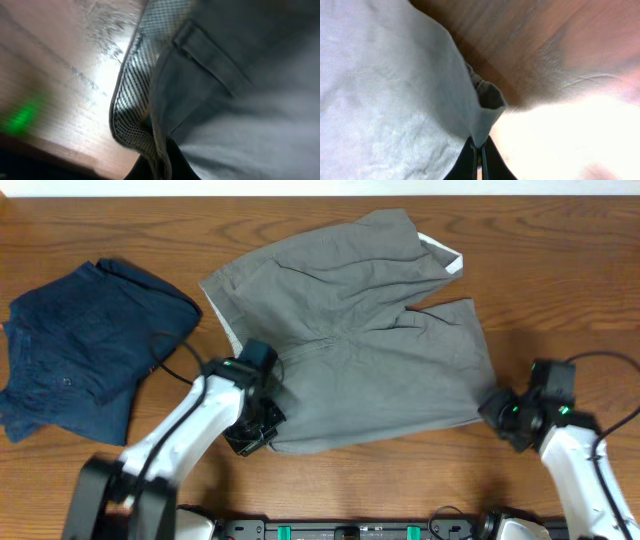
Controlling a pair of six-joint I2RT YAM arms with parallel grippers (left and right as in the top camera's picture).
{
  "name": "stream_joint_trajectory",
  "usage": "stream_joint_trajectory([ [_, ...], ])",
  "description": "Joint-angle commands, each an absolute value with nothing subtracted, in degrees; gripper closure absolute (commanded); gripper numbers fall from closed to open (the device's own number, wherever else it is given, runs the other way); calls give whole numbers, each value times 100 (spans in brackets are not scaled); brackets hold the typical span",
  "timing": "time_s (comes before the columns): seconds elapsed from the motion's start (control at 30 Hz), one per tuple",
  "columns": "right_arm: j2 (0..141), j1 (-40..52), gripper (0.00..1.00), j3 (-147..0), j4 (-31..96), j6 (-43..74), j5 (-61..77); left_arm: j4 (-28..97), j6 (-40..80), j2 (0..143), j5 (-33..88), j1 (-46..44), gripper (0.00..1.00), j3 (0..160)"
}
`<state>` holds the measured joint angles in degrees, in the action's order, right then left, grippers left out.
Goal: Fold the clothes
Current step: 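Grasp the near corners of the shorts with both grippers, then lift the near edge with both grippers and fold it over the far edge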
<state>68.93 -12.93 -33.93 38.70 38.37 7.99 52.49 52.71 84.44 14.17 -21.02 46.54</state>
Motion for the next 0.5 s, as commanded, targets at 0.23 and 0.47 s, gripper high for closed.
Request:
stream_joint_trajectory([
  [0.23, 6316, -1278, 99, -5929, 5887, 3026, -486, 5579, 4195, 5863, 1278, -2108, 94, 4954],
  [0.47, 5922, -1494, 99, -6825, 6556, 2593, -823, 5905, 4195, 4545, 1273, -2108, 94, 5019],
])
